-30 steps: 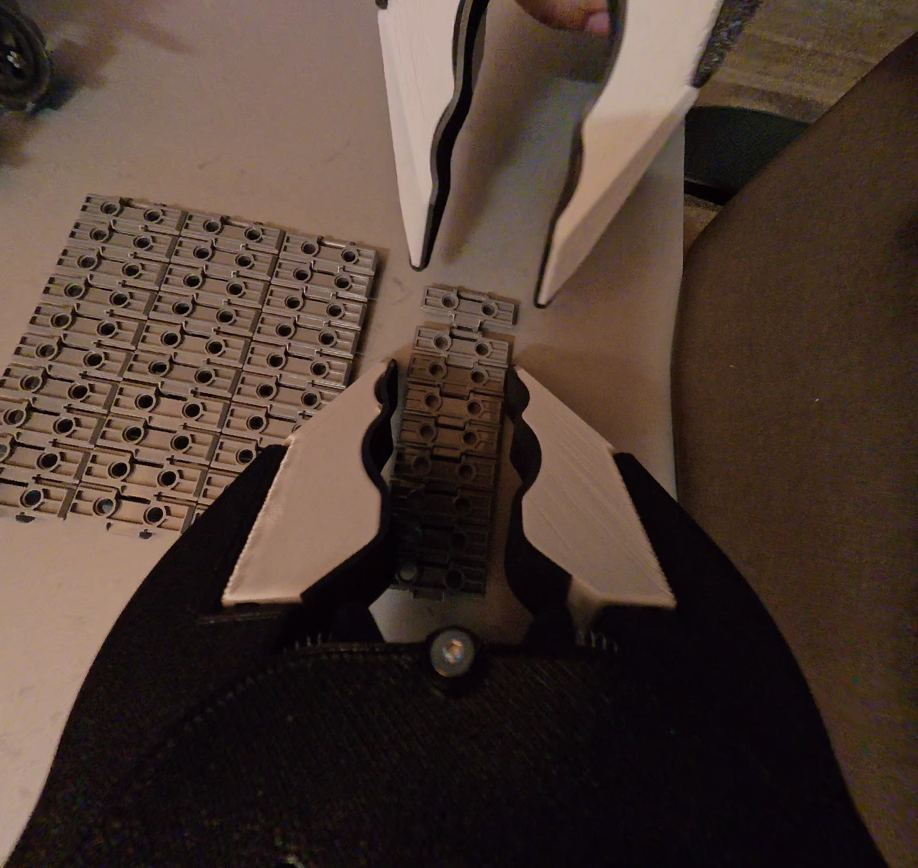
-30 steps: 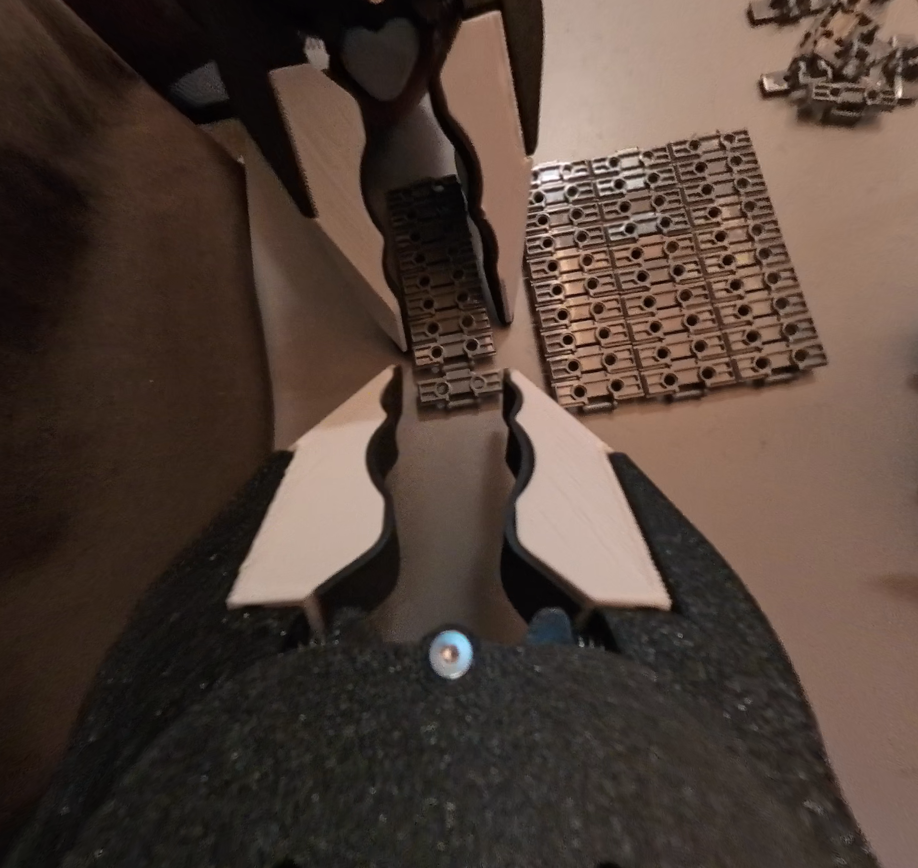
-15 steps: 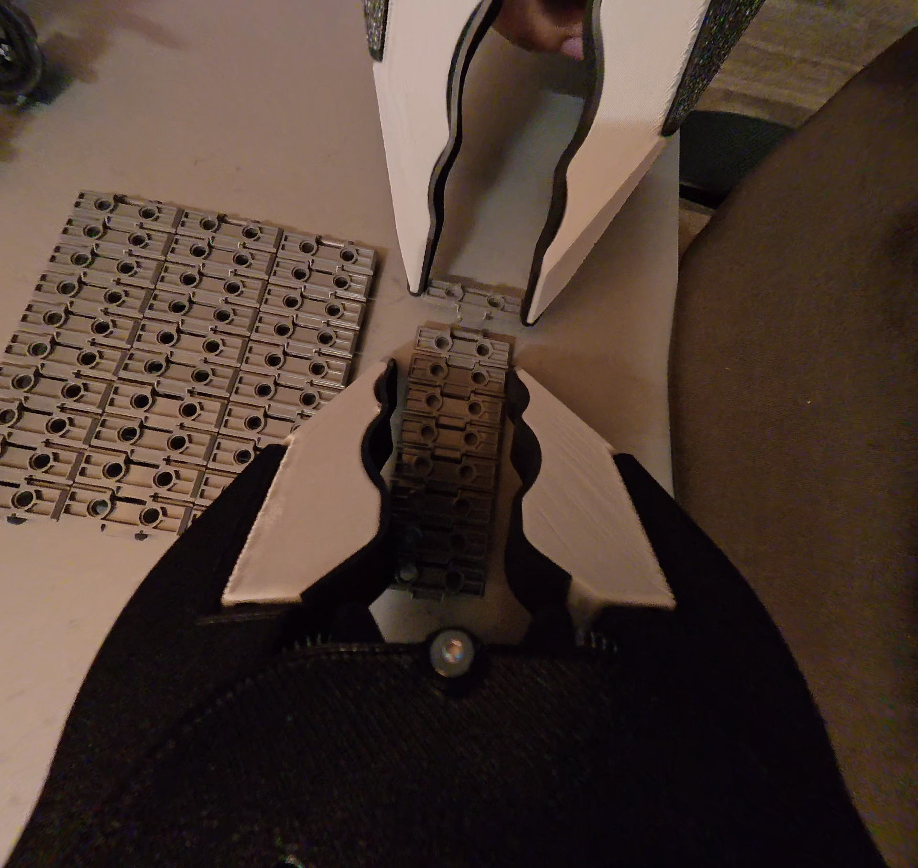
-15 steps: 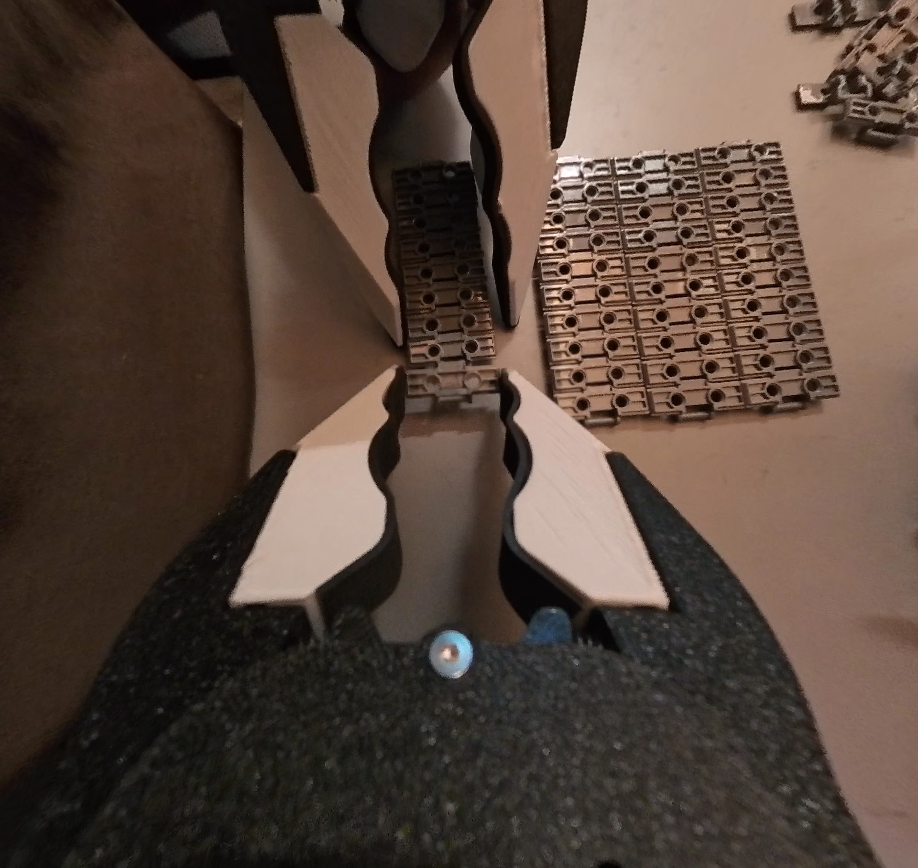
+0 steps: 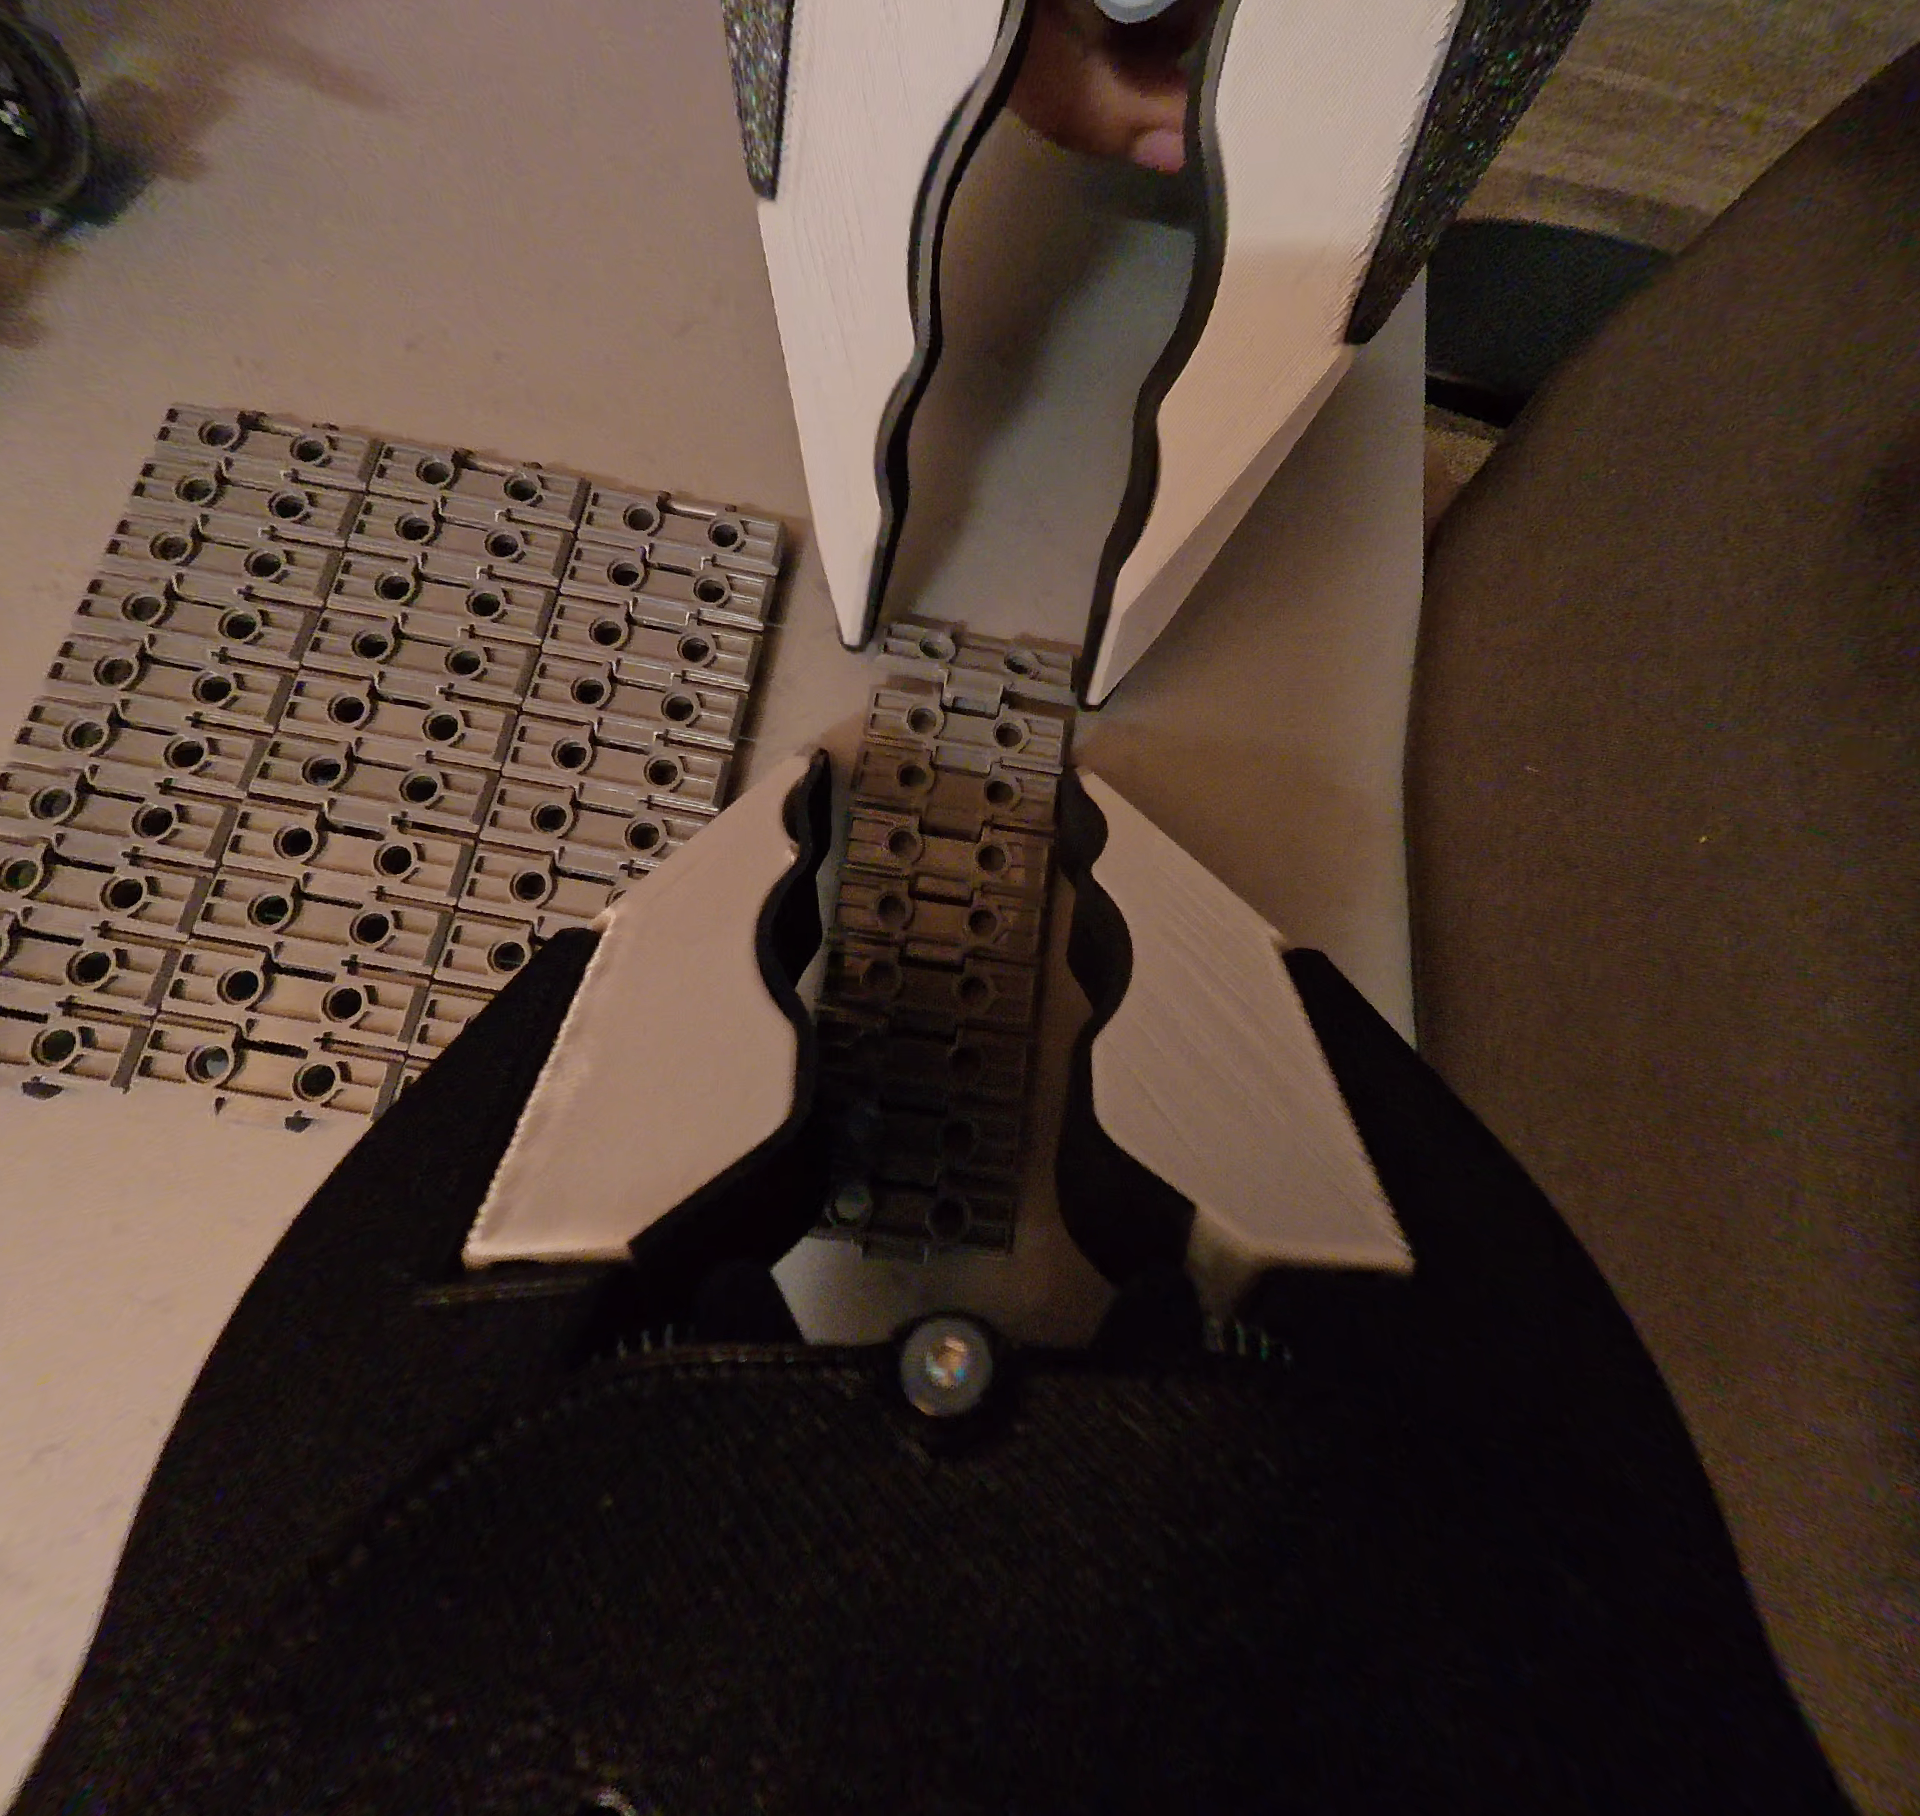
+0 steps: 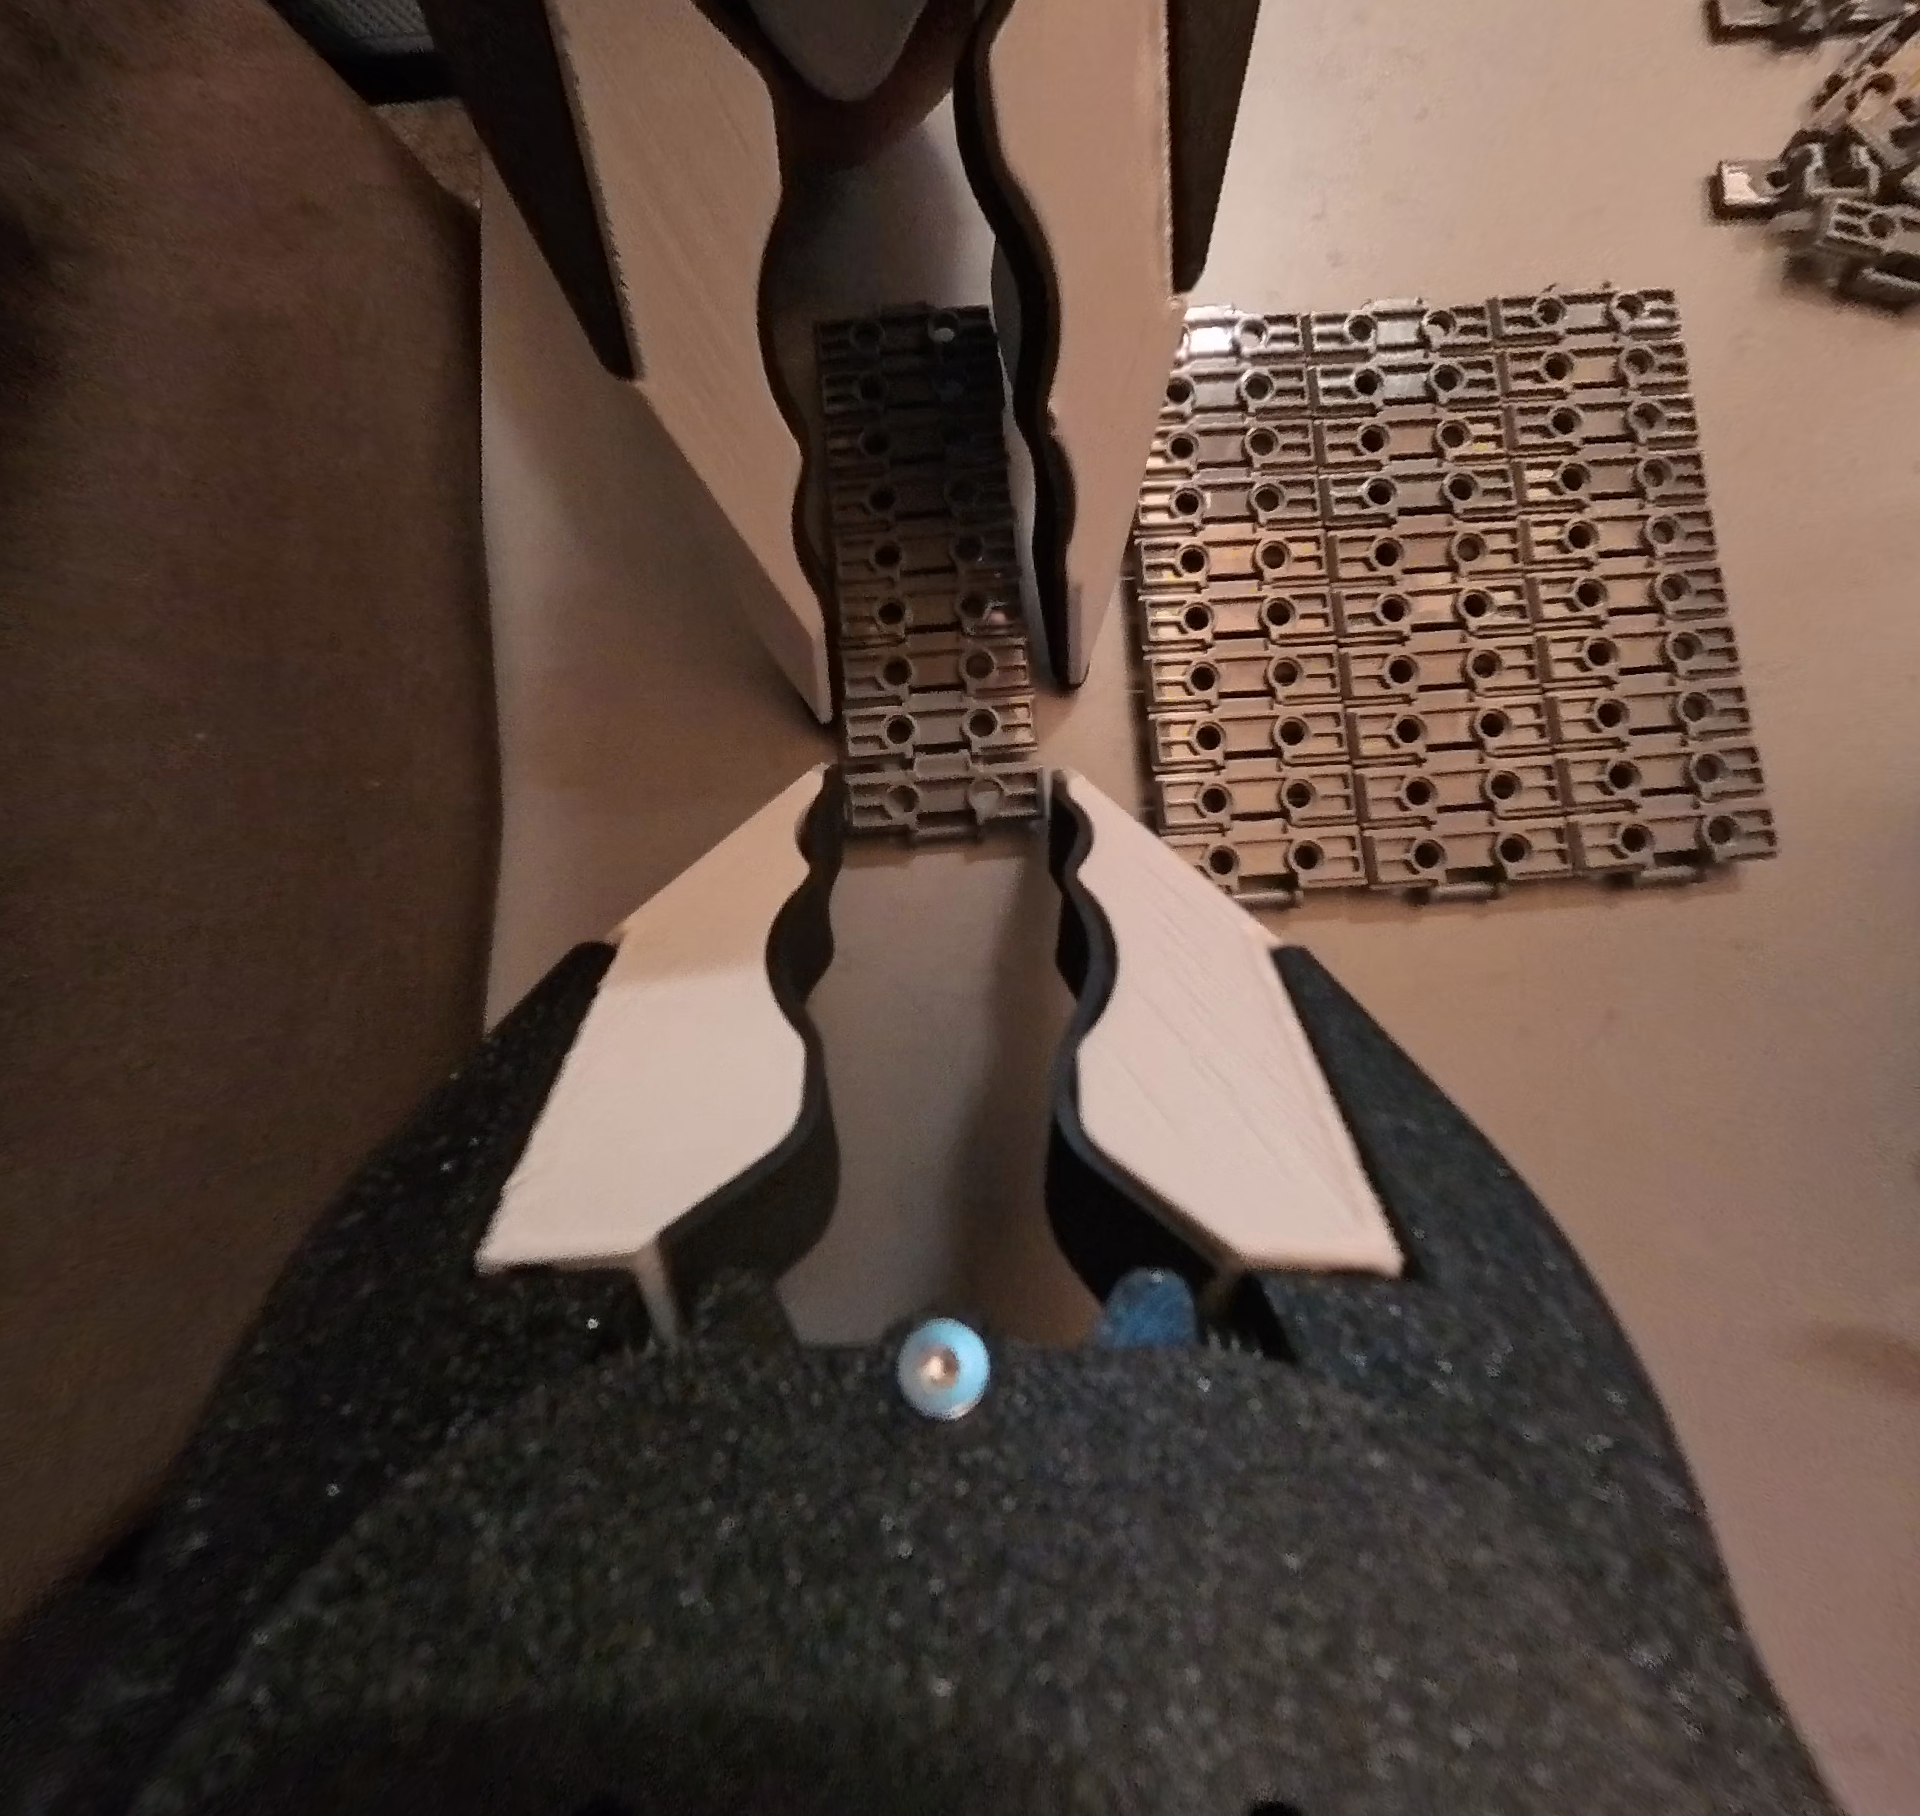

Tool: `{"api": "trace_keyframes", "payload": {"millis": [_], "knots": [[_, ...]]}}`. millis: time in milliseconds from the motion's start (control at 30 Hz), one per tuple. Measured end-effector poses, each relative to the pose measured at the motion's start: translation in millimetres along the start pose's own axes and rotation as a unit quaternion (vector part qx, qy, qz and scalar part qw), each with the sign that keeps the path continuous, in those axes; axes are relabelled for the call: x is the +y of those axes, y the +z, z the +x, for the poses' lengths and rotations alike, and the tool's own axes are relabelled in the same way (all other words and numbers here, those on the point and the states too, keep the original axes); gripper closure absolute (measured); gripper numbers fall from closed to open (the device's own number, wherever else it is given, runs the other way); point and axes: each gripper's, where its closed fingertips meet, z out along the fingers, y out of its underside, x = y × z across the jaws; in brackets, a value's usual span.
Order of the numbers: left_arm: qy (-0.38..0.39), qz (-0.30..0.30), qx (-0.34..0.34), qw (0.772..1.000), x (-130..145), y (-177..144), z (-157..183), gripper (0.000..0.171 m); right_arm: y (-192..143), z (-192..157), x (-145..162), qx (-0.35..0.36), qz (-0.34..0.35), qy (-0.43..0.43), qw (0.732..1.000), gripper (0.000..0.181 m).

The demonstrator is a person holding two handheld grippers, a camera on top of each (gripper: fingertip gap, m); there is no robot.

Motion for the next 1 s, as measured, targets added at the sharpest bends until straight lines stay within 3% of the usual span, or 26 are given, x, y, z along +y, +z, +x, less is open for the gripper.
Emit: {"api": "trace_keyframes", "payload": {"millis": [133,233,267,700,867,1000], "knots": [[0.0,0.0,0.0,1.0,0.0,-0.1,-0.1,0.131,-8.4,0.3,-11.0,0.008,0.03,0.017,0.999,0.139],[0.0,0.0,-0.002,1.0,0.1,0.0,-0.5,0.132,-11.5,10.0,-11.2,0.039,0.034,0.031,0.998,0.176],[0.0,-0.001,-0.003,1.0,0.1,0.0,-0.8,0.133,-10.1,9.4,-8.1,0.038,0.027,0.029,0.999,0.181],[0.012,-0.001,-0.004,1.0,-0.4,0.5,-0.6,0.136,1.0,2.9,0.2,0.053,-0.081,-0.01,0.995,0.181],[0.021,-0.002,0.001,1.0,-0.6,0.8,-0.7,0.136,2.3,2.0,1.1,0.023,-0.149,-0.009,0.989,0.181],[0.024,-0.002,-0.002,1.0,-0.3,0.7,-0.6,0.136,5.0,1.7,-0.1,0.001,-0.161,-0.019,0.987,0.181]]}}
